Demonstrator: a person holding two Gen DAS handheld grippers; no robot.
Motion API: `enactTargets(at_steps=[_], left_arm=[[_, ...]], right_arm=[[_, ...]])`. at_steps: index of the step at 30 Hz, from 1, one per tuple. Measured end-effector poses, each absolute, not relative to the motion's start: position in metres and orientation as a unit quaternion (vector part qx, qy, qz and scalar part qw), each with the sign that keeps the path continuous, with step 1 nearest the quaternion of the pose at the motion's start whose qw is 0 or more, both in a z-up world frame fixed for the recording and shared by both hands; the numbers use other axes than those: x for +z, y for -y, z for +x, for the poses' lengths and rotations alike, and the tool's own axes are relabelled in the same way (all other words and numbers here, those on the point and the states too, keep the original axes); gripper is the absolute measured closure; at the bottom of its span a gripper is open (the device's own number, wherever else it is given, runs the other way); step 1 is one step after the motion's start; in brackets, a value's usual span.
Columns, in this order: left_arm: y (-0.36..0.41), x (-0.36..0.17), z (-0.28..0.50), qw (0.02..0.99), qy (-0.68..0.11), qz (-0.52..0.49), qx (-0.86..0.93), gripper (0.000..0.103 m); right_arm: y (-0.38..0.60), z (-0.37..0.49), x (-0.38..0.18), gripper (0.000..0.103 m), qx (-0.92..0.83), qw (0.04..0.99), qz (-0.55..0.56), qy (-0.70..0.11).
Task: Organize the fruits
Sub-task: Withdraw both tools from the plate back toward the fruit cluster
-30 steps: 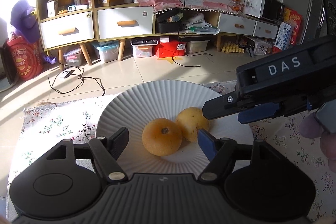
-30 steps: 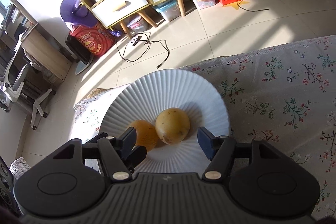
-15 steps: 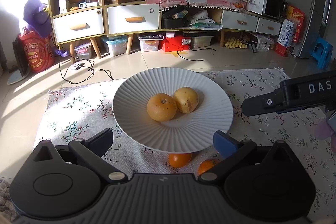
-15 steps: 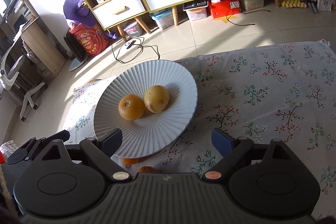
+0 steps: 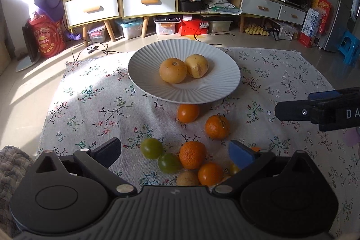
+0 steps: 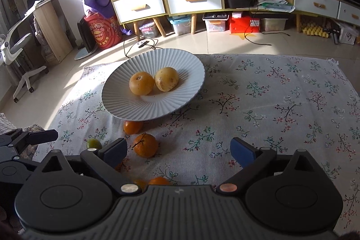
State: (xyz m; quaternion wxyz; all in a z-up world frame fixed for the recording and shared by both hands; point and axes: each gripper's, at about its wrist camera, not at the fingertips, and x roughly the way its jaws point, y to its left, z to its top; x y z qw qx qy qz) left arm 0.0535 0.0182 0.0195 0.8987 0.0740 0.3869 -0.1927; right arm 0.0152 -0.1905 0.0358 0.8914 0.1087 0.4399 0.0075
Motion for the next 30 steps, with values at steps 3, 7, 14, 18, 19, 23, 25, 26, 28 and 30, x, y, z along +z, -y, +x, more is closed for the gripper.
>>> enactTargets(at_steps=[3, 7, 14, 18, 19, 23, 25, 26, 28, 30], left_arm=[[-0.023, 0.013, 0.044, 0.9, -0.385, 0.07, -0.194, 0.011], [-0.025, 0.006, 0.032, 0.895, -0.388, 0.087, -0.203, 0.011], [-0.031, -0.007, 0.008, 0.88, -0.4, 0.104, -0.232, 0.011], [-0.033, -0.012, 0.002, 0.871, -0.416, 0.103, -0.242, 0.012], [-0.033, -0.013, 0.001, 0.868, -0.419, 0.1, -0.245, 0.012], [-0.032, -0.015, -0.002, 0.864, -0.423, 0.098, -0.256, 0.015], [-0.031, -0.018, -0.006, 0.86, -0.426, 0.099, -0.262, 0.021], [-0.031, -0.019, -0.006, 0.859, -0.428, 0.098, -0.264, 0.023], [-0.031, -0.022, -0.007, 0.854, -0.435, 0.095, -0.27, 0.033], [-0.031, -0.024, -0.007, 0.851, -0.439, 0.092, -0.274, 0.037]], right_arm=[[0.187, 0.003, 0.03, 0.004, 0.016, 0.896, 0.1, -0.433], [0.178, -0.009, 0.022, 0.004, 0.042, 0.895, 0.066, -0.439], [0.164, -0.034, 0.012, 0.004, 0.074, 0.897, 0.014, -0.435], [0.157, -0.044, 0.005, 0.004, 0.093, 0.892, -0.004, -0.442], [0.155, -0.046, 0.004, 0.004, 0.096, 0.891, -0.006, -0.444], [0.152, -0.054, -0.003, 0.004, 0.11, 0.883, -0.016, -0.455], [0.152, -0.055, -0.005, 0.004, 0.114, 0.881, -0.017, -0.46], [0.153, -0.055, -0.006, 0.004, 0.115, 0.88, -0.017, -0.461], [0.154, -0.054, -0.007, 0.005, 0.118, 0.879, -0.013, -0.463], [0.154, -0.054, -0.009, 0.005, 0.121, 0.877, -0.008, -0.464]])
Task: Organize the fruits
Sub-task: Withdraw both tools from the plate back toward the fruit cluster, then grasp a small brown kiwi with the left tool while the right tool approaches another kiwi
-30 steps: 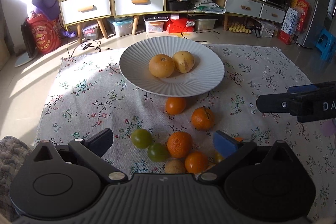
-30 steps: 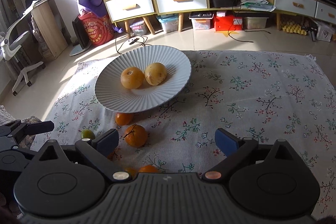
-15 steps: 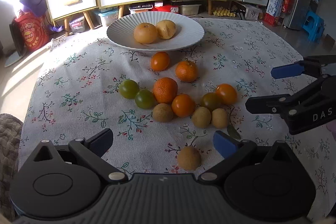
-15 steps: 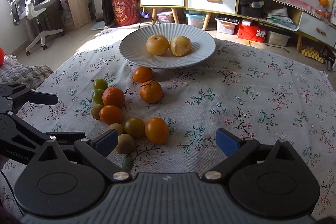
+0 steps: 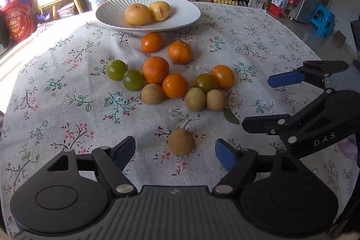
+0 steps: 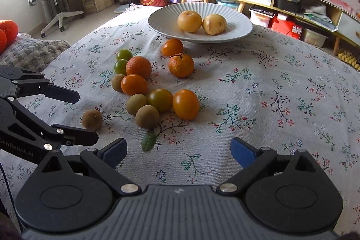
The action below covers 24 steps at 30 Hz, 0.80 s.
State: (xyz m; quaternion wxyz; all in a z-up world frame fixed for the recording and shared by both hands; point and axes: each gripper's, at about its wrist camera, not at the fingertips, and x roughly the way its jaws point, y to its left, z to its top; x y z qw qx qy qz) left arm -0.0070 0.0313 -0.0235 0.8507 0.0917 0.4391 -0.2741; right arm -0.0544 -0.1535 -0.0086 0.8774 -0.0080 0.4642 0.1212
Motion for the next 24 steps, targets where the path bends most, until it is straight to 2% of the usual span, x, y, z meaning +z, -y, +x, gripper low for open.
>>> enactTargets(at_steps=[5, 10, 17, 20, 24], left_arm=[[-0.029, -0.023, -0.009, 0.846, -0.442, 0.088, -0.286, 0.054], [-0.028, -0.024, -0.008, 0.843, -0.447, 0.084, -0.288, 0.067], [-0.029, -0.023, -0.005, 0.842, -0.451, 0.073, -0.286, 0.086], [-0.03, -0.022, -0.004, 0.842, -0.451, 0.071, -0.287, 0.092], [-0.029, -0.021, -0.004, 0.842, -0.451, 0.069, -0.287, 0.093]], right_arm=[[0.149, -0.054, -0.013, 0.01, 0.136, 0.872, 0.006, -0.469], [0.145, -0.053, -0.013, 0.016, 0.15, 0.869, 0.014, -0.471], [0.14, -0.047, -0.011, 0.029, 0.162, 0.868, 0.023, -0.468], [0.141, -0.044, -0.01, 0.037, 0.161, 0.867, 0.032, -0.47], [0.14, -0.039, -0.01, 0.044, 0.162, 0.865, 0.04, -0.473]])
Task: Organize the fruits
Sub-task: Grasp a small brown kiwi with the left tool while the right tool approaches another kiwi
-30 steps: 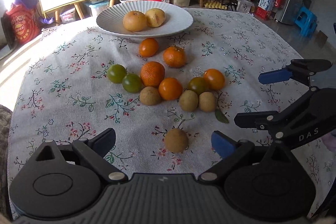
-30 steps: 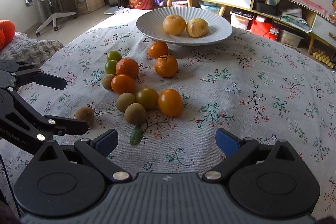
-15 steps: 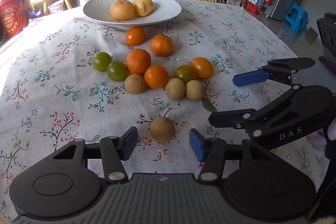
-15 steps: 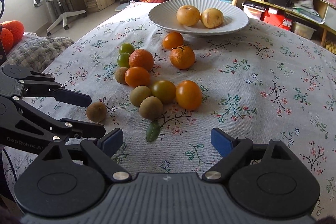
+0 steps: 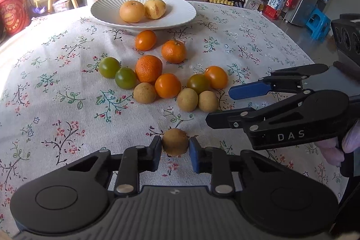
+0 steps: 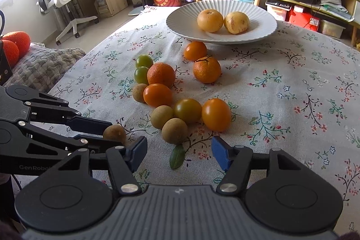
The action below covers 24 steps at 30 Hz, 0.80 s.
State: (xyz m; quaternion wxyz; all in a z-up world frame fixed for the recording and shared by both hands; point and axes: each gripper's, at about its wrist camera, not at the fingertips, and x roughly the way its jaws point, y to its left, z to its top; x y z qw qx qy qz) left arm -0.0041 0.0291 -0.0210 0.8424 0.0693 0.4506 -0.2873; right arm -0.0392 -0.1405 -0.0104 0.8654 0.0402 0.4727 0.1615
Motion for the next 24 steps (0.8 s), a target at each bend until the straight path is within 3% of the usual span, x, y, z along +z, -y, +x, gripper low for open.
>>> enactTargets(at_steps=[24], left_arm=[[-0.0286, -0.0191, -0.0032, 0.843, -0.451, 0.072, -0.283, 0.093]], right_arm=[[0.1345, -0.0313, -0.0122, 0.078, 0.164, 0.861, 0.033, -0.48]])
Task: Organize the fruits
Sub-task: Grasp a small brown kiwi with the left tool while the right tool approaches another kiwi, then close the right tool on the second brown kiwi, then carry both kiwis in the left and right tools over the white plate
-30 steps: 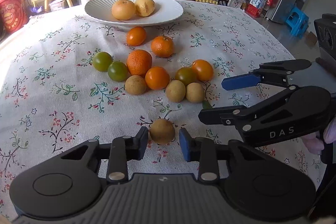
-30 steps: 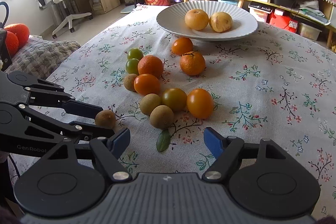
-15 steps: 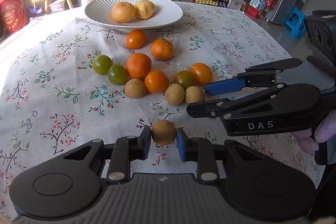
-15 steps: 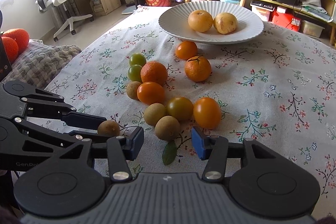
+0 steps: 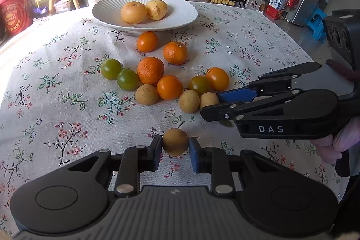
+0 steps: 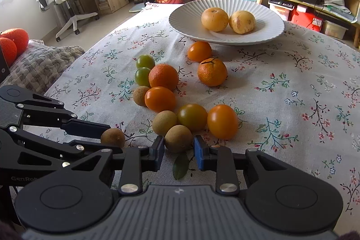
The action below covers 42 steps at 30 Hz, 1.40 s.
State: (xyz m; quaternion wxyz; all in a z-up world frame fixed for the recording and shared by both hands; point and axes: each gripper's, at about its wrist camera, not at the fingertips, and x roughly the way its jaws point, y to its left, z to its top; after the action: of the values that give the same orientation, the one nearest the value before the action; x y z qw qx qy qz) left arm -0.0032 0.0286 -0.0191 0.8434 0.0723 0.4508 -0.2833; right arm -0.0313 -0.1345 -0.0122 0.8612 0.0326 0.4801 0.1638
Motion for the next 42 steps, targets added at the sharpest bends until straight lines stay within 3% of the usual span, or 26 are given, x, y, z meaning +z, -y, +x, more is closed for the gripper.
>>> enactTargets(at_steps=[42], left_arm=[[0.0, 0.016, 0.044, 0.891, -0.377, 0.047, -0.248, 0.093]], right_arm=[[0.153, 0.005, 0.029, 0.079, 0.107, 0.892, 0.061, -0.435]])
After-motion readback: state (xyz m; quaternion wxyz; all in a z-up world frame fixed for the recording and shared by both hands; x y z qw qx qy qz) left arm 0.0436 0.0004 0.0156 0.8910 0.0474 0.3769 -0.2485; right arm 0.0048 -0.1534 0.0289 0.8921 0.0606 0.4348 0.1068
